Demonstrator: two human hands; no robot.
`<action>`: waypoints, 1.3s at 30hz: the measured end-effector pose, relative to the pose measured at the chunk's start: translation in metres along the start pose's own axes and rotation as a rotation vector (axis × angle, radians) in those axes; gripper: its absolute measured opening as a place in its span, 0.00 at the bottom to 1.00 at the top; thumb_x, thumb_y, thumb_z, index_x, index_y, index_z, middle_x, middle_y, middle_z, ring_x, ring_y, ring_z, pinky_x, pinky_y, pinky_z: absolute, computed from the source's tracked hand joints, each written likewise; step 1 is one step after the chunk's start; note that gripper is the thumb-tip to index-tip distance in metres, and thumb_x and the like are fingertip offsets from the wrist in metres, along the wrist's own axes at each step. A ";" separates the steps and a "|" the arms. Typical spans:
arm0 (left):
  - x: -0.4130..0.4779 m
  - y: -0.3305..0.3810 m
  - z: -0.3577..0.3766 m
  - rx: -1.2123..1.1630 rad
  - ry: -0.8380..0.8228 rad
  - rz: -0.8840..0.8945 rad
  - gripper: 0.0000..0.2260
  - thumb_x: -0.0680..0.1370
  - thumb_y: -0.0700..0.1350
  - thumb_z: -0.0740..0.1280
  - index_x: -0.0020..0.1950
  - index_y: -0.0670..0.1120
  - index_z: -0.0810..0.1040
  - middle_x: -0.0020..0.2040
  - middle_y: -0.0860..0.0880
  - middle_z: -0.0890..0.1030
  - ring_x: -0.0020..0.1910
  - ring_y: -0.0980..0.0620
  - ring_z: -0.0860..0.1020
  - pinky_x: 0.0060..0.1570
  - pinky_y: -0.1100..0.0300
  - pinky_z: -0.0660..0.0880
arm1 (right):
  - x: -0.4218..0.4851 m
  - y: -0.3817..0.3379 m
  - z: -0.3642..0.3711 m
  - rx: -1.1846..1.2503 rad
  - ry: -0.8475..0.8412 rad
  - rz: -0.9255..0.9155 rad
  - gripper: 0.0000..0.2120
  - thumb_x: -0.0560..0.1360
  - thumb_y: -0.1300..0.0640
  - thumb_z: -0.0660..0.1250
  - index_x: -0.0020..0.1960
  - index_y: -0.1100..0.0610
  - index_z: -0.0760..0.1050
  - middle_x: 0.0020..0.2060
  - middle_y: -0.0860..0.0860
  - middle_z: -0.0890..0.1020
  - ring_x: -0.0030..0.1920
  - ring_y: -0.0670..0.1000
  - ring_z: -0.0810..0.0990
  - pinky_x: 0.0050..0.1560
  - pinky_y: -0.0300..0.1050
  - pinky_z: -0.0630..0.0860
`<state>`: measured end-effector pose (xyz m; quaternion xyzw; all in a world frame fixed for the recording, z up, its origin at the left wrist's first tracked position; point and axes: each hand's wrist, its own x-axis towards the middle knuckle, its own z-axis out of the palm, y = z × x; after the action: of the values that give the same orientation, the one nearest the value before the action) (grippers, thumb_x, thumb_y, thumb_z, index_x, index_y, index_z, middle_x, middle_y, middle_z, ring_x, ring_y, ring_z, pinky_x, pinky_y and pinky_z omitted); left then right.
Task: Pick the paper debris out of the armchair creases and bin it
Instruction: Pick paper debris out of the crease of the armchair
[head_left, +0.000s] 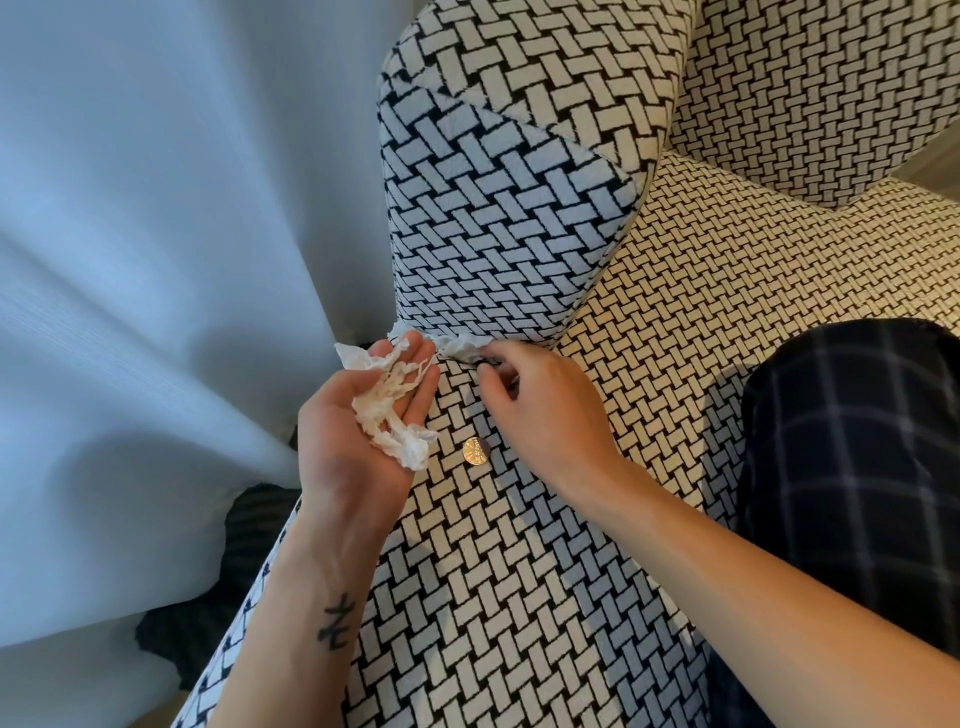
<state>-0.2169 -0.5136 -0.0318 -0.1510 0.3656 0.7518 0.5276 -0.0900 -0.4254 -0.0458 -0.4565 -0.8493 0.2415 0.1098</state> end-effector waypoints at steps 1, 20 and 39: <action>0.000 0.000 0.000 -0.017 -0.002 0.006 0.13 0.80 0.35 0.56 0.61 0.40 0.76 0.59 0.40 0.84 0.58 0.42 0.84 0.68 0.47 0.72 | 0.002 -0.004 0.003 -0.071 0.009 -0.002 0.13 0.84 0.48 0.61 0.61 0.52 0.79 0.40 0.43 0.81 0.29 0.39 0.74 0.27 0.34 0.68; 0.003 0.006 -0.004 -0.063 0.024 0.035 0.15 0.80 0.34 0.56 0.65 0.38 0.74 0.59 0.39 0.84 0.58 0.42 0.84 0.68 0.48 0.74 | 0.014 -0.013 0.028 0.238 0.255 0.104 0.20 0.81 0.51 0.68 0.31 0.46 0.71 0.19 0.42 0.68 0.22 0.44 0.70 0.22 0.37 0.63; -0.001 0.001 -0.001 0.058 -0.105 -0.090 0.18 0.79 0.38 0.56 0.68 0.40 0.75 0.63 0.40 0.82 0.63 0.43 0.81 0.64 0.47 0.76 | -0.021 -0.010 -0.003 0.471 0.041 -0.115 0.07 0.75 0.62 0.72 0.50 0.53 0.78 0.46 0.44 0.77 0.46 0.43 0.78 0.44 0.36 0.76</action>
<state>-0.2172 -0.5151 -0.0314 -0.1124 0.3516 0.7233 0.5836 -0.0839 -0.4466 -0.0375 -0.3741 -0.7917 0.4168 0.2441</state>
